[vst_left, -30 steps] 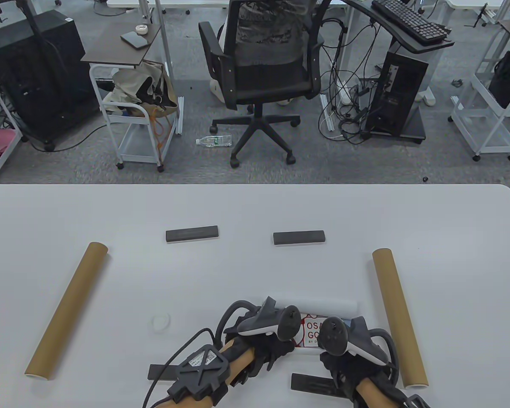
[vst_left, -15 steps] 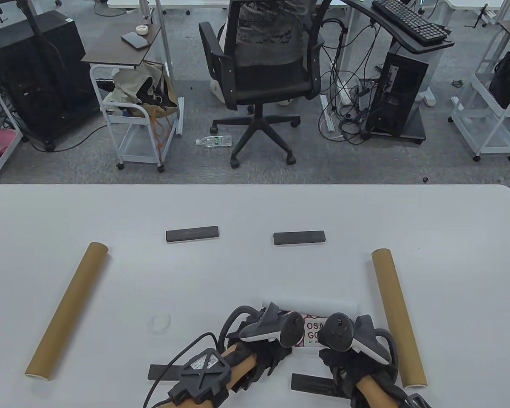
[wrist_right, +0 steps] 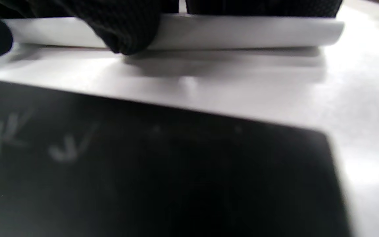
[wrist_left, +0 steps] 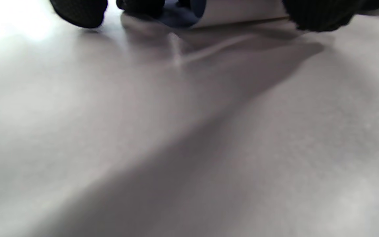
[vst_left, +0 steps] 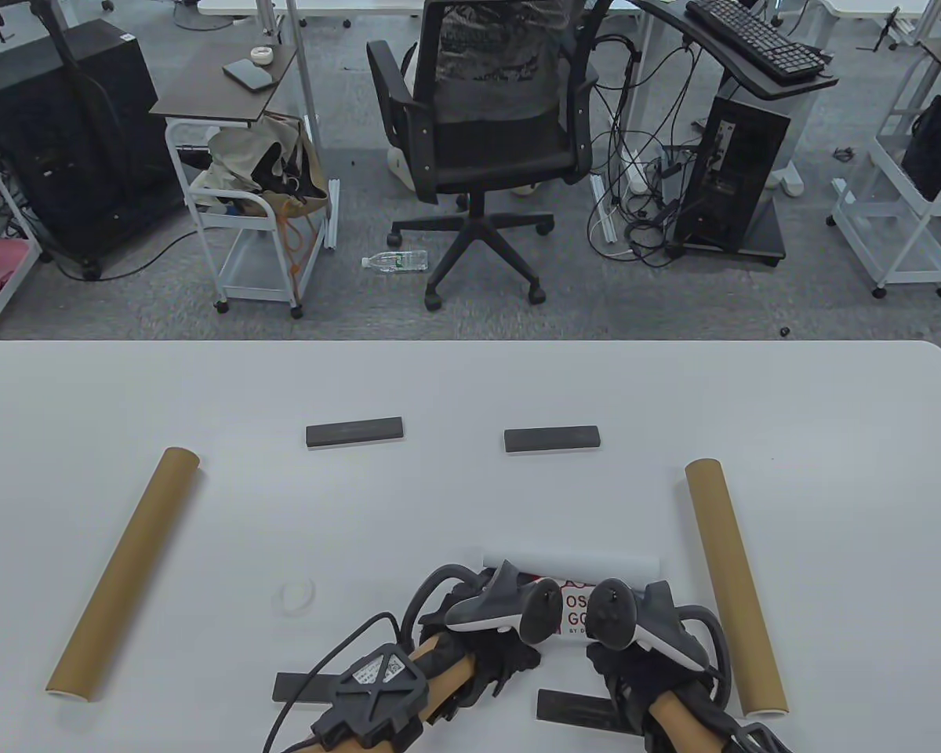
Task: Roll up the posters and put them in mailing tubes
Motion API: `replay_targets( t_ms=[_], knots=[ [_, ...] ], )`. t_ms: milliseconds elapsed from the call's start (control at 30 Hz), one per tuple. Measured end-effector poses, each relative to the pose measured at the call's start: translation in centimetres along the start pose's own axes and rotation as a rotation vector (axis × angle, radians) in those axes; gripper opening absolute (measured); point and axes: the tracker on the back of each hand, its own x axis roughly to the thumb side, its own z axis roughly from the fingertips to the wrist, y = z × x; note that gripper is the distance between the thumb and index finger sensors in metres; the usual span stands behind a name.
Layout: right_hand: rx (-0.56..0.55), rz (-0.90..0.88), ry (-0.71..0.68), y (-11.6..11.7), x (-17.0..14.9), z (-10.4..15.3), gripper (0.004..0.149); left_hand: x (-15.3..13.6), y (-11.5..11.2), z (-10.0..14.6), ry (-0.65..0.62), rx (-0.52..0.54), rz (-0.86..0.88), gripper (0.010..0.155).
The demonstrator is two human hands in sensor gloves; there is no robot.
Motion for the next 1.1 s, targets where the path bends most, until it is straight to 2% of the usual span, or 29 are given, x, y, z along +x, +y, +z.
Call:
replay_targets(
  t_ms=[100, 200, 233, 333, 400, 500, 567, 633, 767, 867, 933, 967, 1100],
  knots=[
    [0.002, -0.035, -0.001, -0.2, -0.4, -0.1, 0.042, 0.5, 0.1, 0.1, 0.006, 0.12, -0.045, 0.045],
    [-0.037, -0.074, -0.014, -0.4, -0.8, 0.2, 0.044, 0.5, 0.3, 0.1, 0.01, 0.083, -0.014, 0.041],
    [-0.049, -0.087, -0.019, -0.5, -0.8, 0.2, 0.049, 0.4, 0.3, 0.0, 0.005, 0.061, 0.013, 0.041],
    [-0.038, -0.073, -0.014, -0.4, -0.8, 0.2, 0.045, 0.1, 0.1, -0.1, 0.001, 0.045, 0.082, 0.041],
    [-0.043, -0.046, 0.0, -0.2, -0.6, 0.0, 0.042, 0.0, -0.1, -0.2, 0.004, 0.053, 0.08, 0.047],
    [-0.054, -0.006, 0.001, -0.2, -0.4, -0.2, 0.041, 0.2, -0.2, -0.2, -0.003, 0.051, 0.013, 0.067],
    [-0.053, -0.01, 0.001, -0.1, -0.4, -0.2, 0.041, 0.5, -0.2, -0.3, -0.026, 0.035, -0.032, 0.072],
    [-0.051, -0.014, -0.003, -0.1, -0.5, -0.1, 0.041, 0.8, -0.3, -0.2, -0.022, 0.032, -0.083, 0.066],
    [0.004, -0.027, -0.03, 0.1, -0.5, -0.2, 0.053, 1.1, -0.2, -0.2, -0.022, 0.086, -0.116, 0.049],
    [-0.02, -0.013, -0.011, 0.1, -0.4, -0.3, 0.047, 0.9, -0.1, -0.1, -0.021, 0.096, -0.081, 0.05],
    [-0.029, -0.022, -0.012, -0.1, -0.4, -0.4, 0.042, 0.8, -0.2, -0.1, -0.024, 0.085, -0.081, 0.065],
    [-0.023, -0.028, -0.019, -0.1, -0.4, -0.5, 0.042, 0.8, -0.2, 0.0, -0.022, 0.085, -0.086, 0.066],
    [-0.02, -0.067, -0.026, -0.3, -0.9, -0.4, 0.041, 1.1, -0.1, 0.0, -0.015, 0.13, -0.12, 0.05]
  ],
)
